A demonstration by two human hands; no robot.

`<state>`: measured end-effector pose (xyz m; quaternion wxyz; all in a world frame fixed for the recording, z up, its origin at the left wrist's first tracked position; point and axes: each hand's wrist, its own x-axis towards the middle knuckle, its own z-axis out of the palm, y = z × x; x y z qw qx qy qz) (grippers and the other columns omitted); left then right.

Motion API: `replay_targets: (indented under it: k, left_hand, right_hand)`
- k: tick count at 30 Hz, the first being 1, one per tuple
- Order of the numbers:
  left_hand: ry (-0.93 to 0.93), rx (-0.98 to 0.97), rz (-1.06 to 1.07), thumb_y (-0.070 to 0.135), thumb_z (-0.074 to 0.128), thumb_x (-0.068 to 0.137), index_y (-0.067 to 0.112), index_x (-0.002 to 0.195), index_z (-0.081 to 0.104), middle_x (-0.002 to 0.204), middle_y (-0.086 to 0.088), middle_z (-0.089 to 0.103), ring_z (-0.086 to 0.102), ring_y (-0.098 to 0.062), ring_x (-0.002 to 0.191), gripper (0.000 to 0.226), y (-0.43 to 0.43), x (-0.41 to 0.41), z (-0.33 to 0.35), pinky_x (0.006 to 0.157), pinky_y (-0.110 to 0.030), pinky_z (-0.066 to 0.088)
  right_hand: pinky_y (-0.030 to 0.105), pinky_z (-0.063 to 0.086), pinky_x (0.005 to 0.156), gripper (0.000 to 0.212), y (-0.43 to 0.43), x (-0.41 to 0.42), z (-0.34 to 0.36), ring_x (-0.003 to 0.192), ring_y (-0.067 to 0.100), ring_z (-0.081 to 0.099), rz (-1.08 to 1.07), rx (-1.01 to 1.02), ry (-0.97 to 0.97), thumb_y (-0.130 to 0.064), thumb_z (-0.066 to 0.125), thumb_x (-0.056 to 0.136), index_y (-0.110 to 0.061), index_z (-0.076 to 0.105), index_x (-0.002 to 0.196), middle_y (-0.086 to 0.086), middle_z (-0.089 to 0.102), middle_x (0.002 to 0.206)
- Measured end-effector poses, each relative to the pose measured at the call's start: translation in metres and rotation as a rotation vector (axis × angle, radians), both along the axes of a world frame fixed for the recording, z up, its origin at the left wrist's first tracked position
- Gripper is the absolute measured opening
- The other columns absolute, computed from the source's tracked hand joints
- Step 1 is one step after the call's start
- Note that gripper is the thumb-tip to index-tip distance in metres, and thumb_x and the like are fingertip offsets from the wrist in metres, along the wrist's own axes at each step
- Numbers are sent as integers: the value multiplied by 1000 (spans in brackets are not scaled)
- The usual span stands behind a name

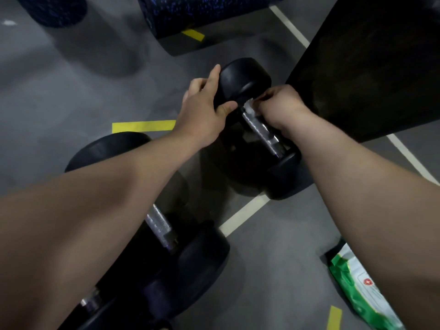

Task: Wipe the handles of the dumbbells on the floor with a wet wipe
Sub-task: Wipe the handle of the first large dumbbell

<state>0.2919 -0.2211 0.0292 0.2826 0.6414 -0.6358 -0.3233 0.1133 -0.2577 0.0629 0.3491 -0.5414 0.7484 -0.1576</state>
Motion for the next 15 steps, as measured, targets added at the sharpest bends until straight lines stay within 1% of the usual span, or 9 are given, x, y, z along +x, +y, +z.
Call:
replay_targets:
  k: [2,5,6,8,10,11,12,13,15]
  left_hand:
    - [-7,3,-10,47,59,97,34,161,14,140,5,36,38,-18,134,79,0,0,0,115,-35,35]
    - [0,8,-7,47,58,98,34,161,12,141,5,35,37,-18,135,79,0,-2,0,116,-37,35]
    - [0,7,-5,47,58,98,34,161,12,141,5,35,36,-18,136,78,0,-3,0,116,-37,34]
    - [-6,4,-2,46,58,98,34,161,12,142,3,35,35,-19,136,78,0,-3,0,117,-37,34]
    - [-6,5,-4,46,58,98,34,161,13,142,3,35,35,-19,136,78,0,-4,0,116,-36,34]
    - [-5,6,-5,45,58,98,33,161,13,141,4,35,35,-18,136,78,-1,-4,1,116,-35,33]
    - [-7,4,-6,45,58,98,33,161,13,141,4,35,35,-18,135,78,-1,-4,1,116,-34,33]
    - [-13,1,-5,45,58,98,32,161,13,141,3,35,36,-18,135,79,-1,-4,1,115,-32,32]
    - [-24,-2,-2,45,58,99,32,161,12,142,3,35,36,-18,135,79,-1,-3,1,114,-32,33]
  right_hand:
    - [34,56,73,29,-2,-8,4,79,26,71,2,119,8,-35,75,79,-10,72,94,8,73,89]
    - [31,49,63,9,6,-16,13,70,27,62,175,321,252,-13,60,91,-7,65,88,12,64,82]
    - [29,47,58,13,6,-17,13,65,25,59,181,337,254,-7,54,93,-6,64,85,13,61,77]
    - [27,49,51,24,5,-13,9,55,24,58,48,367,-10,0,45,95,-6,61,78,13,59,69]
    - [37,58,56,27,0,-6,4,55,24,65,-111,360,-280,0,42,98,-3,63,83,15,65,71]
    - [44,60,65,27,-2,-6,-1,62,26,69,-123,383,-314,-2,41,100,-1,66,89,18,69,78]
    - [46,59,73,29,-3,-7,-4,65,26,70,-102,411,-321,-5,40,101,-2,67,92,18,71,82]
    - [41,57,73,32,-1,-11,-3,60,22,68,-53,459,-296,-6,38,102,-4,67,88,15,71,77]
    - [29,43,61,36,-1,-19,3,48,15,51,17,521,-164,-5,35,99,-12,58,73,3,57,53]
